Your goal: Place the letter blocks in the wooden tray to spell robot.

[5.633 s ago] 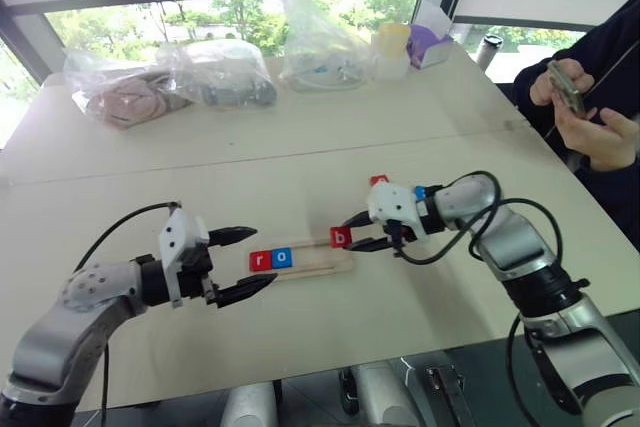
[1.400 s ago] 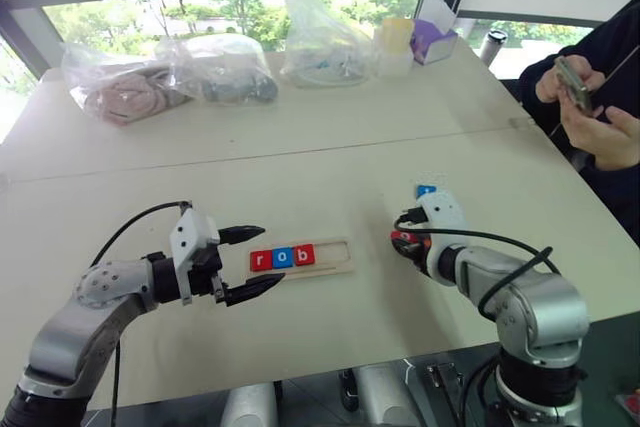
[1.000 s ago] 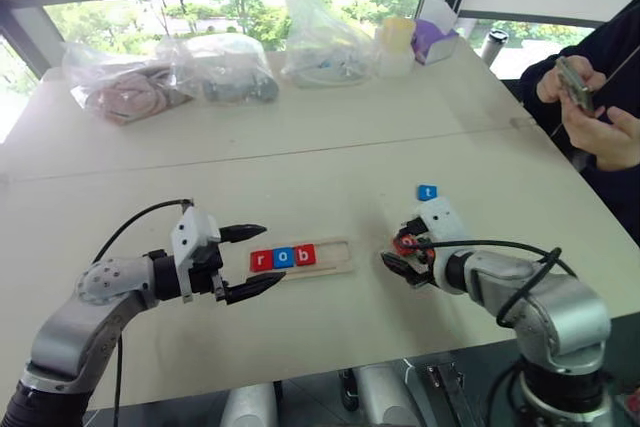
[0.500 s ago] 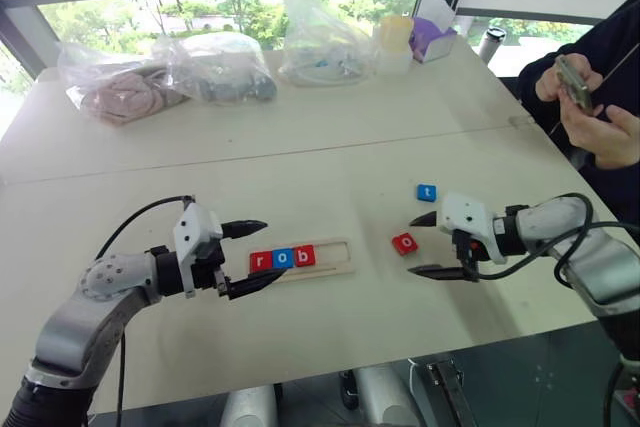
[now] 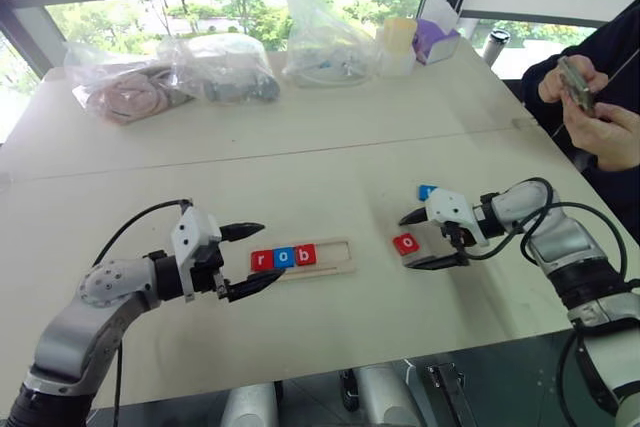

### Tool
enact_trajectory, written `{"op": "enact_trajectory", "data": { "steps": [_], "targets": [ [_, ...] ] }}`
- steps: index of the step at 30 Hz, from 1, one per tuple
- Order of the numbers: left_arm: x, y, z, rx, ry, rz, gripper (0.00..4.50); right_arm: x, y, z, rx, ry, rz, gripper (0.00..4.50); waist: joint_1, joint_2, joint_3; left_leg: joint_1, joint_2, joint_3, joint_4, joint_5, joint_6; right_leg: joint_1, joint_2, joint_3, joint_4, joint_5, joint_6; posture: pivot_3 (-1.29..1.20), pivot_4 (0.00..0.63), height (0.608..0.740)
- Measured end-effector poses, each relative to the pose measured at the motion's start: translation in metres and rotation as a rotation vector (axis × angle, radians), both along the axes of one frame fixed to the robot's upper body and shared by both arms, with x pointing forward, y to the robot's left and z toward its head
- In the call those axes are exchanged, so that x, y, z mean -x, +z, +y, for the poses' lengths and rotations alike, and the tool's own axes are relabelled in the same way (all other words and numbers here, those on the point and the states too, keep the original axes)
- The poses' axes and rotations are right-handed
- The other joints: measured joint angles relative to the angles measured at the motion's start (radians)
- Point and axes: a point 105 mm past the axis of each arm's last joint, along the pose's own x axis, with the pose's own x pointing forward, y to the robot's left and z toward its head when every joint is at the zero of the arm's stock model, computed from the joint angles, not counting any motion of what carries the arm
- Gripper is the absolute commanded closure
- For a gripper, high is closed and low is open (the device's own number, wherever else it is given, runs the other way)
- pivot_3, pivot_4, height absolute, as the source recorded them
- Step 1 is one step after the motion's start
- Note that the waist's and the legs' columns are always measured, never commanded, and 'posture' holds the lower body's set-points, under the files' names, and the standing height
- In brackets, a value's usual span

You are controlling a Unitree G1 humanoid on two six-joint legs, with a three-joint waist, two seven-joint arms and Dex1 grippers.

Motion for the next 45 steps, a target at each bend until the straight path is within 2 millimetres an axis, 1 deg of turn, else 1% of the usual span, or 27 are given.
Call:
{"op": "enact_trajectory", "data": {
  "steps": [4,7,9,16,17,19,24,30,38,45],
  "targets": [
    [0.0,0.0,0.0,-0.002,0.002,-0.001,0.0,0.0,-0.001,0.002,-0.001,0.016,-0.007,3.36,0.0,0.0,0.0,0.0,0.0,0.0,0.0,0.0,0.0,0.0,0.0,0.0,0.001,0.0,0.0,0.0,0.15,0.74],
    [0.0,0.0,0.001,-0.004,0.002,-0.001,0.0,0.0,0.0,0.006,-0.01,0.011,-0.004,3.37,-0.001,0.0,0.0,0.0,0.0,0.0,0.0,0.0,0.0,0.0,0.0,0.0,0.001,0.001,-0.001,0.0,0.15,0.74],
    [0.0,0.0,0.001,-0.005,0.001,-0.001,0.0,0.0,0.001,0.012,-0.028,0.005,-0.004,3.37,-0.004,0.0,0.0,0.0,0.0,0.0,0.0,0.0,0.0,0.0,0.0,0.0,0.001,0.001,-0.001,0.0,0.15,0.74],
    [-0.001,0.002,0.0,-0.006,-0.002,-0.008,0.0,0.009,0.024,0.065,-0.116,0.052,-0.053,3.37,-0.001,0.0,0.0,0.001,0.0,0.0,0.0,0.0,0.0,0.0,0.0,0.0,0.002,0.001,-0.001,0.0,0.15,0.74],
    [-0.001,0.002,0.0,-0.006,-0.003,-0.008,0.0,0.012,0.025,0.076,-0.131,0.058,-0.051,3.37,-0.001,0.0,0.0,0.001,0.0,0.0,0.0,0.0,0.0,0.0,0.0,0.0,0.002,0.001,-0.001,0.0,0.15,0.74],
    [-0.001,0.002,0.0,-0.006,-0.004,-0.008,0.0,0.015,0.022,0.085,-0.139,0.058,-0.039,3.37,-0.001,0.0,0.0,0.001,0.0,0.0,0.0,0.0,0.0,0.0,0.0,0.0,0.002,0.001,-0.001,0.0,0.15,0.74],
    [0.0,0.001,0.0,-0.013,-0.014,-0.004,0.0,0.015,0.015,0.093,-0.13,0.03,-0.018,3.37,0.002,0.0,0.0,0.001,0.0,0.0,0.001,0.0,0.0,0.0,0.0,0.0,0.002,0.001,-0.001,0.0,0.15,0.74],
    [0.005,0.0,-0.001,-0.015,-0.027,0.002,0.0,0.021,0.003,0.114,-0.127,0.061,0.006,3.37,-0.002,0.0,0.0,0.001,0.0,0.0,0.0,0.0,0.0,-0.001,0.0,0.0,0.002,0.001,-0.002,0.0,0.15,0.74],
    [0.009,0.0,-0.003,-0.016,-0.036,0.003,0.0,0.019,-0.002,0.121,-0.099,0.081,-0.022,3.37,-0.002,0.0,0.0,0.001,0.0,0.0,0.001,0.0,0.0,0.0,0.0,0.0,0.002,0.001,-0.002,0.0,0.15,0.74],
    [0.009,0.0,-0.003,-0.016,-0.034,0.002,0.0,0.017,-0.001,0.122,-0.093,0.092,-0.041,3.37,-0.002,0.0,0.0,0.001,0.0,0.0,0.001,0.0,0.0,0.0,0.0,0.0,0.002,0.001,-0.002,0.0,0.15,0.74]
  ]
}}
